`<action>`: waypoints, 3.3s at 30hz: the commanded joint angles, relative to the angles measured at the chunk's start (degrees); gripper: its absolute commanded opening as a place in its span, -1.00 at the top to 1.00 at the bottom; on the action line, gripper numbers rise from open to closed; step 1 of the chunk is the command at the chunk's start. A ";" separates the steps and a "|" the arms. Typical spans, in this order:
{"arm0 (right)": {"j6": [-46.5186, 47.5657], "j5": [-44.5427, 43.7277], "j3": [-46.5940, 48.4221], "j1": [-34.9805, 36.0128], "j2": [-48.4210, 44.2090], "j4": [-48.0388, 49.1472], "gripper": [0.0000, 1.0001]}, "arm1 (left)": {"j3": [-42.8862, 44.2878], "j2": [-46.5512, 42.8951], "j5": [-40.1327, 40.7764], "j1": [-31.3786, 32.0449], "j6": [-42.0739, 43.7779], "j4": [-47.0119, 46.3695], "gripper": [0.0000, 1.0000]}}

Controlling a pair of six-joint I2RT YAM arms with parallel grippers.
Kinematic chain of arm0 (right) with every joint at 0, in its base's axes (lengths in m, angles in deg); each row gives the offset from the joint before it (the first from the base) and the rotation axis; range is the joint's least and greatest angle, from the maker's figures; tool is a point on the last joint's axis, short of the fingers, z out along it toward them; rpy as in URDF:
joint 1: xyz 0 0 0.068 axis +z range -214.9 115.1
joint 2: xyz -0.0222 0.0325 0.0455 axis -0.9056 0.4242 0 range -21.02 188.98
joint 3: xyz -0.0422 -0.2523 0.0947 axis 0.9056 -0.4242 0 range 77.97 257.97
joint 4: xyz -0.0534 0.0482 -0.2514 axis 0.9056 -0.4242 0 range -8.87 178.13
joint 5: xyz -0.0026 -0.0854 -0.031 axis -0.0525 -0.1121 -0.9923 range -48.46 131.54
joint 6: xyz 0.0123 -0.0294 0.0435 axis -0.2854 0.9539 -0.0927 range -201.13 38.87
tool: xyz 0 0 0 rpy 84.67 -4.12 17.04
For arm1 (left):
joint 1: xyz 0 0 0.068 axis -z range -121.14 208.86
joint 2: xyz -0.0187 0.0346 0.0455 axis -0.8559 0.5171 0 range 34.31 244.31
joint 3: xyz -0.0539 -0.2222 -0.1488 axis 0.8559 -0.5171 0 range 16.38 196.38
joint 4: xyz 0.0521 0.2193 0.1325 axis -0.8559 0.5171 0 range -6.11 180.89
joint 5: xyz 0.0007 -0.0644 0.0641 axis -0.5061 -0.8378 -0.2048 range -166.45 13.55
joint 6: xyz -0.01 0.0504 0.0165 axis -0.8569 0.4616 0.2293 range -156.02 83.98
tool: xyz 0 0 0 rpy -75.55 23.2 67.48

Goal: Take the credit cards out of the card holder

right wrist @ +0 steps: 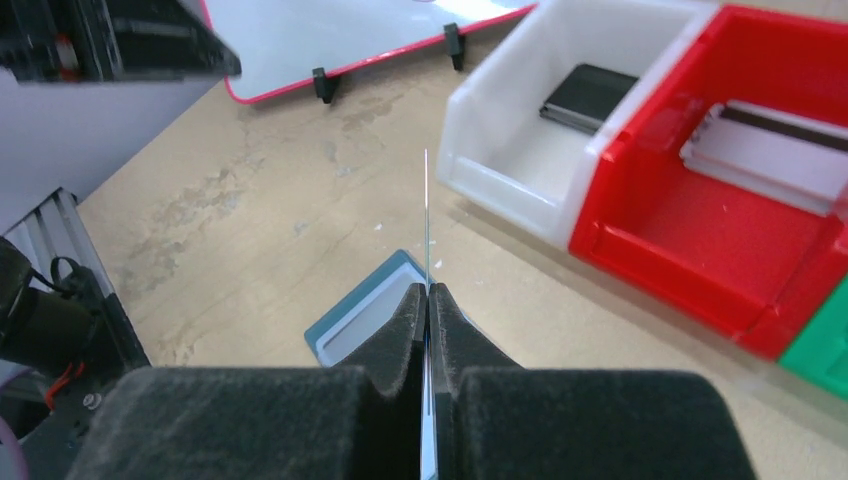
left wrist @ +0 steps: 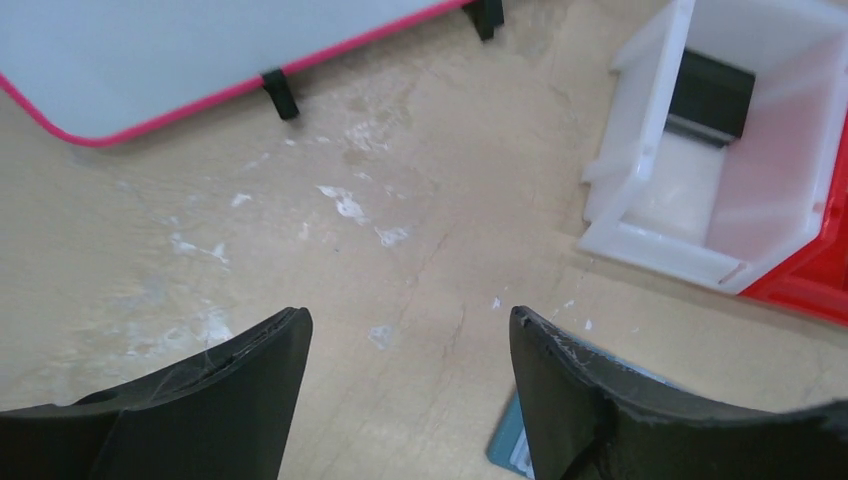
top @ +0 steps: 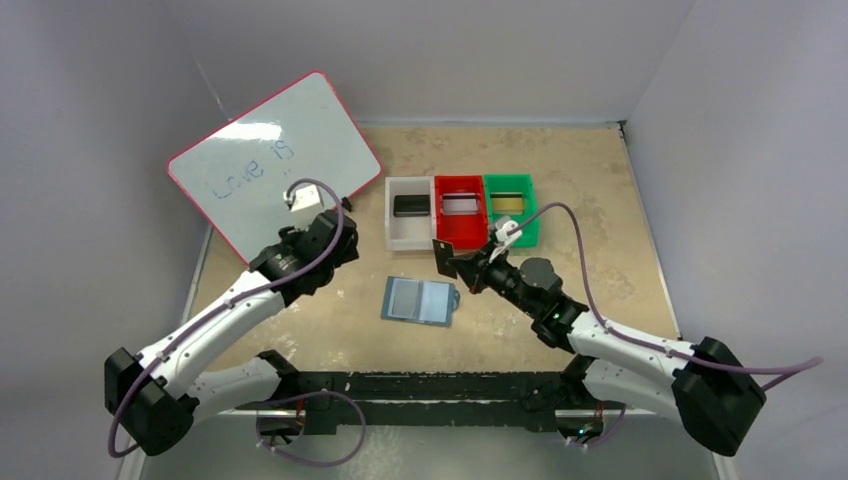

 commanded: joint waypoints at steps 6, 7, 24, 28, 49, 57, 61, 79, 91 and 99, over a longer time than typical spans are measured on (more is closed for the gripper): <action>12.00 -4.97 7.23 4.78 4.25 2.71 1.00 | 6.13 -5.93 17.66 -2.37 3.97 8.33 -0.58; 12.51 -4.81 7.85 4.99 4.64 2.42 1.00 | 5.96 -5.80 18.46 -2.63 3.94 8.70 -0.59; 25.69 -8.05 19.05 5.89 13.34 -4.13 1.00 | 1.93 -5.23 8.04 -16.93 6.11 3.00 -0.60; 30.95 -12.08 27.09 5.84 21.05 -9.63 1.00 | 1.81 -6.67 9.72 -16.92 5.54 3.27 -0.60; 63.23 -21.66 51.67 5.48 52.35 -16.09 1.00 | 2.13 -9.26 12.42 -16.93 5.84 3.49 -0.62; 68.37 -21.85 55.28 3.68 56.15 -15.68 1.00 | 2.13 -9.67 12.64 -16.93 5.81 3.61 -0.62; 70.08 -21.01 56.50 2.81 57.50 -16.24 1.00 | 2.17 -9.79 12.73 -16.92 5.80 3.59 -0.62; 72.70 -18.71 62.79 1.06 63.56 -20.23 0.92 | 2.19 -9.76 12.55 -16.91 6.11 3.61 -0.62; 72.67 -19.08 63.60 0.97 65.10 -21.49 0.86 | 2.20 -9.28 11.77 -16.93 6.46 3.34 -0.61; 71.58 -18.64 63.91 0.97 64.88 -22.47 0.70 | 2.08 -9.20 11.77 -16.93 6.52 3.36 -0.60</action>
